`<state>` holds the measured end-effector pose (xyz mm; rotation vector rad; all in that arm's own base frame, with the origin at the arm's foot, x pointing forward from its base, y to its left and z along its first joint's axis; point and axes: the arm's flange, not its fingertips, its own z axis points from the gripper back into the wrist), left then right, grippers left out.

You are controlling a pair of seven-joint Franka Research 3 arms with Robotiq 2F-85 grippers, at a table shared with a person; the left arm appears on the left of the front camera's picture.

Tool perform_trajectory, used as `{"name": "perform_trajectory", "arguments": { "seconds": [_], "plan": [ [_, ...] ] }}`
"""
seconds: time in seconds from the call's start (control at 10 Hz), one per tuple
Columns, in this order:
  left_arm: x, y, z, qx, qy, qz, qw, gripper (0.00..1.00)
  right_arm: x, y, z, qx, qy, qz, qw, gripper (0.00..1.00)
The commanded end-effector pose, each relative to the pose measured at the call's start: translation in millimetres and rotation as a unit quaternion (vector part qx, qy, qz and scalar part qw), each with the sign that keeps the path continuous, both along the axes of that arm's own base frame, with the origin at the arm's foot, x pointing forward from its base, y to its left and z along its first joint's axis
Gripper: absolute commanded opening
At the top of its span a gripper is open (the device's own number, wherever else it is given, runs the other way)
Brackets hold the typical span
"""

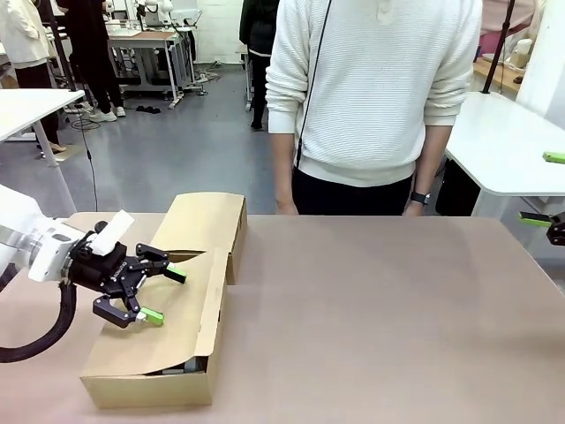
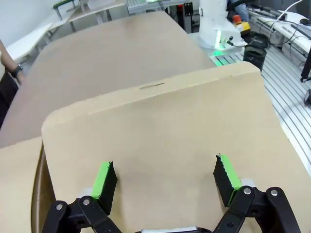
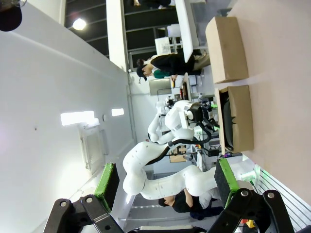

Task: Place items inside the box.
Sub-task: Close the lid of the Mailer Box closest to the robot.

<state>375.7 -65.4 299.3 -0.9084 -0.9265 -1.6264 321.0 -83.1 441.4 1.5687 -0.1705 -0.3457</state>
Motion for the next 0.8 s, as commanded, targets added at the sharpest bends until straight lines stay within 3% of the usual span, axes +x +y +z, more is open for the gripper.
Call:
{"name": "perform_trajectory", "arguments": {
  "seconds": [0.0,0.3,0.5,0.6,0.7],
  "plan": [
    [-27.4,-6.7,-14.7,-0.002,-0.018,0.004,1.000,1.00,-2.9,2.0,4.1,0.004,0.007,-0.004,1.000,1.00],
    [-25.7,-0.6,-5.8,-0.008,-0.018,0.007,1.000,1.00,-2.9,2.0,4.1,0.004,0.007,-0.004,1.000,1.00],
    [-27.4,13.0,18.0,-0.042,-0.013,0.010,0.999,1.00,-2.9,2.0,4.1,0.004,0.007,-0.004,1.000,1.00],
    [-27.7,25.6,39.3,-0.062,0.014,0.009,0.998,1.00,-2.9,2.0,4.1,0.004,0.007,-0.004,1.000,1.00],
    [-25.5,35.0,57.5,-0.074,0.068,0.016,0.995,1.00,-2.9,2.0,4.1,0.004,0.007,-0.004,1.000,1.00]
  ]
}}
